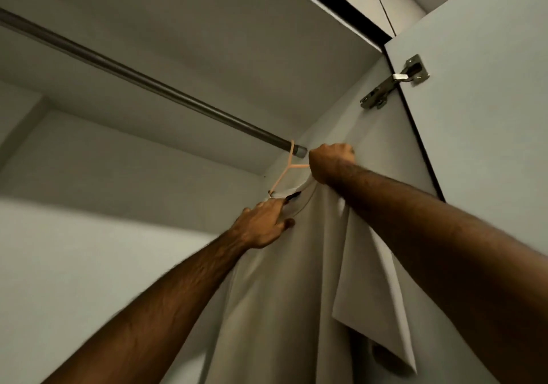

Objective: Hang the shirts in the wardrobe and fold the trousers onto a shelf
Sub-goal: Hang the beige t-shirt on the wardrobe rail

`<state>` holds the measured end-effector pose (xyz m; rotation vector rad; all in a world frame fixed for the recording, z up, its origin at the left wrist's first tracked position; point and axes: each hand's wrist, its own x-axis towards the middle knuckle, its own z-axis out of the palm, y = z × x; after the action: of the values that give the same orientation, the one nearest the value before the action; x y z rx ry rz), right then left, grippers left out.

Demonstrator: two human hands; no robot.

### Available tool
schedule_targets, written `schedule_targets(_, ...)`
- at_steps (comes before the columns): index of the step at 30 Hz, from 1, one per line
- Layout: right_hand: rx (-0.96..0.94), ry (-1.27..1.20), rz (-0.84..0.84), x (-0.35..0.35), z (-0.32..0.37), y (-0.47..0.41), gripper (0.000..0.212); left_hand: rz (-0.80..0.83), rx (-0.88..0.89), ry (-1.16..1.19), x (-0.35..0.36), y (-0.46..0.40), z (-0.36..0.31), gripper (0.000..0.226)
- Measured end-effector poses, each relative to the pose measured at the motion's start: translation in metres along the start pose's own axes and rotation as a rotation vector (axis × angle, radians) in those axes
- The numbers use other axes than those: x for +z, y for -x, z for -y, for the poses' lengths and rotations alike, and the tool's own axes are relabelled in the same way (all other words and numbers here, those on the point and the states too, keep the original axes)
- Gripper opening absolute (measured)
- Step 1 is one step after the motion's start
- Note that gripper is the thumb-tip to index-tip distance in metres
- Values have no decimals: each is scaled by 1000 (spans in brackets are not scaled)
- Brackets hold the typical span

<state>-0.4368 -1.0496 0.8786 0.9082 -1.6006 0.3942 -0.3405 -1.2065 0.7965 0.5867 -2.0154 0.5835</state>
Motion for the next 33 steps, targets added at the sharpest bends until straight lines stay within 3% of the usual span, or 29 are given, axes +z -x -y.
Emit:
schedule_targets(3, -37, 38, 98, -14, -4, 3, 31, 43, 25, 18, 18, 9, 10, 58)
schedule_targets(6, -68, 27, 197, -34, -18, 6, 51, 8, 44, 102, 29, 15, 13, 61)
schedule_targets(11, 39, -287, 463, -60, -43, 38, 81, -78, 76, 199, 39, 15, 11, 58)
schedule_targets(14, 62, -382, 524, -69, -59, 66, 87, -124, 97, 260, 44, 11, 5, 51)
schedule_targets(19, 50, -302, 510, -82, -83, 90, 73, -131, 78, 286, 40, 5, -8, 50)
schedule_targets(24, -126, 305, 357, -118, -88, 105, 67, -187, 71, 208, 34, 8, -18, 46)
schedule_targets(27, -141, 455, 233, -128, -92, 112, 65, -252, 69, 104, 29, 15, -24, 47)
schedule_targets(30, -74, 305, 301, -124, -94, 117, 50, -229, 42, 40, 29, 19, -26, 52)
schedule_targets(33, 70, -165, 316, -122, -102, 123, 37, -173, -4, 120, 33, 23, -29, 59)
